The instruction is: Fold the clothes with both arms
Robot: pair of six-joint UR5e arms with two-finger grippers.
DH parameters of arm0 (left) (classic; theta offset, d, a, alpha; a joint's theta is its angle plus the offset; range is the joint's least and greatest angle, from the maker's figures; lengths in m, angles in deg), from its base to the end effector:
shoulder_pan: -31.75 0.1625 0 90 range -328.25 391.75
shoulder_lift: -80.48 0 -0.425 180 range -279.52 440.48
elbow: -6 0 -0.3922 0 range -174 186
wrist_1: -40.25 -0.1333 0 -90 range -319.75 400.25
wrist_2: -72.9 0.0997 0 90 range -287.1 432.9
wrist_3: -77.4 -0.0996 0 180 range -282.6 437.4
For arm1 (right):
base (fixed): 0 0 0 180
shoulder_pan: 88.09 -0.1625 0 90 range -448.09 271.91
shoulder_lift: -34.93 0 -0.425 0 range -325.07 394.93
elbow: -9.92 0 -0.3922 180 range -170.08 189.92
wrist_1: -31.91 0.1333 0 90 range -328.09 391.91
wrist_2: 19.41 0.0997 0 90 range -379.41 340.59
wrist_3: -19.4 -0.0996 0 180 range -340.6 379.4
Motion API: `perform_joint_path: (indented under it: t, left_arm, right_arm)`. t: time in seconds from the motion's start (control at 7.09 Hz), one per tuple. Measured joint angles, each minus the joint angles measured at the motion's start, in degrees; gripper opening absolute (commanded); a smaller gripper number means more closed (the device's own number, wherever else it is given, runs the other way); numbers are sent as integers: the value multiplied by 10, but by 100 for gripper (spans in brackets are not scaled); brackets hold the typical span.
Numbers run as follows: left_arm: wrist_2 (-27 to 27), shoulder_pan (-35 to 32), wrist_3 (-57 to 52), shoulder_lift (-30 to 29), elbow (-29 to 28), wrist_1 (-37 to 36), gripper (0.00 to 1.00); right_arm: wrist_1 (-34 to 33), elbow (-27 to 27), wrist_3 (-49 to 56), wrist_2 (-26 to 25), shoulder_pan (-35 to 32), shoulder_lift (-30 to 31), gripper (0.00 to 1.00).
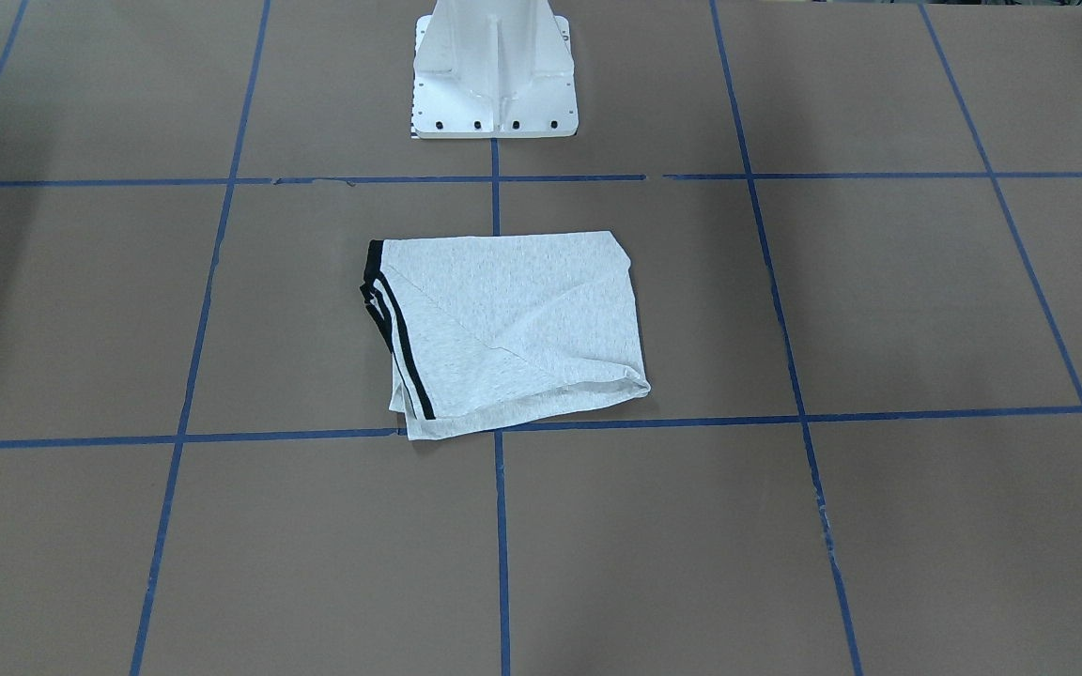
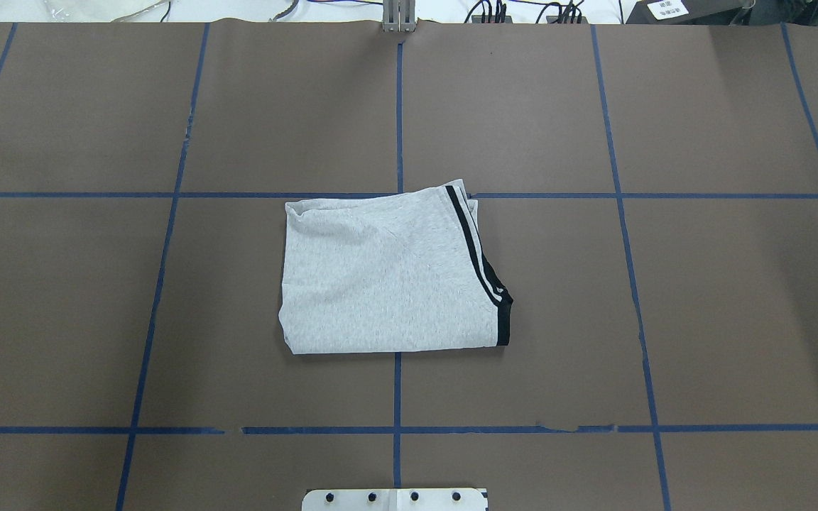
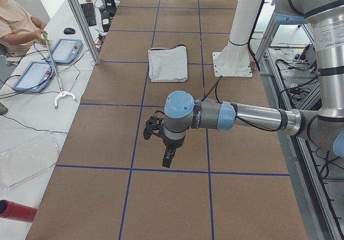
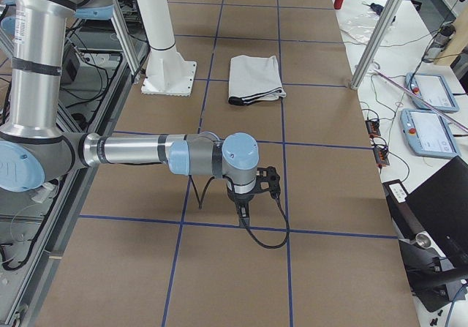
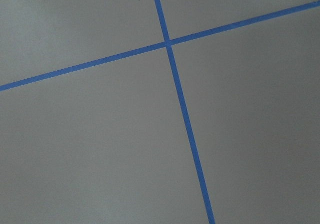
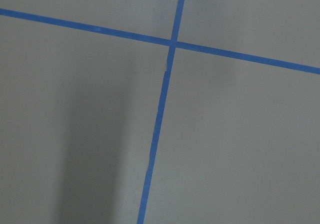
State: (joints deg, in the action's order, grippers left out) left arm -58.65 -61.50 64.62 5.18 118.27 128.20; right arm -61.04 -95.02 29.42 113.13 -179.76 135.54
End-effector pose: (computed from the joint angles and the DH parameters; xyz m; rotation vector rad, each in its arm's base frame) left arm -0.0891 -0.3829 0.5865 0.1925 0.7058 0.1938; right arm 0.0780 -0.4122 0.6216 0.0986 -0.7369 -0.1479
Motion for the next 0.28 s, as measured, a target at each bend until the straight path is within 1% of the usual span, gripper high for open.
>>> perform_joint_path:
  t: [0.28]
  left_arm:
    - [1,0,0,0,2,0,100]
  right_arm:
    - [0,0,0,0,0,0,100]
